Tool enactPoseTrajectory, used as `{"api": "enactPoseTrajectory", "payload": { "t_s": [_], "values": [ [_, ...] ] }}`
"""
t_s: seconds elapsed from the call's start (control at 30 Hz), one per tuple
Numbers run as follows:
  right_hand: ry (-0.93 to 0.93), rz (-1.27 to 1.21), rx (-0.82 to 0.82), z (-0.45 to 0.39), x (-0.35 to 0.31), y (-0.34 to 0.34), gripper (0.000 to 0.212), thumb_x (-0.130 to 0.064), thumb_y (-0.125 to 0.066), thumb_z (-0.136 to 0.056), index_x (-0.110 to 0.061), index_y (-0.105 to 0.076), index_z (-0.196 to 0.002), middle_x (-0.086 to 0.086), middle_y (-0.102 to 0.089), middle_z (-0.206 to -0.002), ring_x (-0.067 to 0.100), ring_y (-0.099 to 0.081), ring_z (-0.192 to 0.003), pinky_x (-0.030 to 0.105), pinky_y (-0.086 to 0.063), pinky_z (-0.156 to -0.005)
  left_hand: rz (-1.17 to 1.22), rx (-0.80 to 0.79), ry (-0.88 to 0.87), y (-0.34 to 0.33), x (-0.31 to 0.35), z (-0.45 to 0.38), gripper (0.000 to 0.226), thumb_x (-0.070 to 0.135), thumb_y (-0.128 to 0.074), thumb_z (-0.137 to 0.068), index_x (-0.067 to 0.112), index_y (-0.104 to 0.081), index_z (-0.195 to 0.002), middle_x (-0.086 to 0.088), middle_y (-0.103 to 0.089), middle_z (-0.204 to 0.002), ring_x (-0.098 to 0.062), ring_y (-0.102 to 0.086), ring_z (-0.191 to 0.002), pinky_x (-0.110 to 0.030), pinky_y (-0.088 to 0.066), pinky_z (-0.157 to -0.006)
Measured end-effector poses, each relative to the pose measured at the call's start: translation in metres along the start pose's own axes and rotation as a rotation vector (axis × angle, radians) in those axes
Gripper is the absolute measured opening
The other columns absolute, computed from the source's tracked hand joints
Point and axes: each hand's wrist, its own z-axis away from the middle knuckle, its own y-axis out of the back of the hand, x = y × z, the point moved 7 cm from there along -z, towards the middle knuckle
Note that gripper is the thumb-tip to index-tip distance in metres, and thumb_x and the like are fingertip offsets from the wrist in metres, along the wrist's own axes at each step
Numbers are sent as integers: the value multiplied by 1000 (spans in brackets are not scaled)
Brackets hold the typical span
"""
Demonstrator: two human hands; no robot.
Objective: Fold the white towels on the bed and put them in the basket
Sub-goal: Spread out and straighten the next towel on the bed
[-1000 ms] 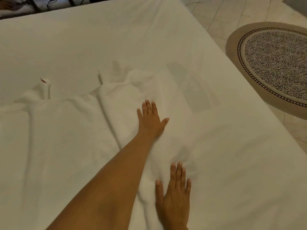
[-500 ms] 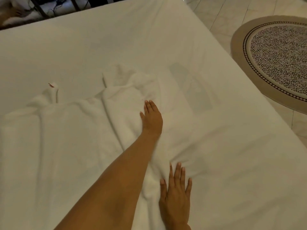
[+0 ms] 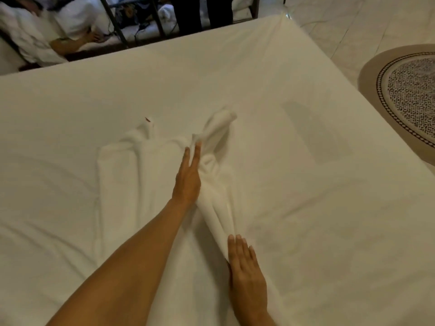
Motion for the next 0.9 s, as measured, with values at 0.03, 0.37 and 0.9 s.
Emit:
{"api": "enactPoseTrajectory", "payload": {
  "t_s": [0.03, 0.37, 0.9],
  "values": [
    [9, 11, -30, 6, -14, -7, 54, 8, -37, -77, -1, -57, -126, 19, -59, -127, 30, -59, -116, 33, -22, -112, -27, 10, 37, 9, -20, 9, 86, -16, -30, -86, 34, 1, -150, -7, -1, -160, -39, -60, -96, -42, -51, -83],
    [-202, 83, -363, 46, -18, -73, 61, -48, -7, -96, -20, -18, -149, 14, -37, -149, 24, -23, -139, 42, -6, -112, -412, -374, 109, -17, -147, 60, 64, 40, -22, -101, 14, 10, -150, -10, 19, -157, -24, 10, -147, -45, -4, -118],
    [-180, 25, -407, -26, 13, -68, 61, -49, -5, -92, -26, 4, -148, 0, 5, -156, 19, -1, -146, 41, -4, -116, -441, -375, -116, -43, -90, 38, 64, 42, -21, -101, 13, 8, -150, -5, 10, -160, -18, 6, -148, -41, -1, -119]
  ]
}}
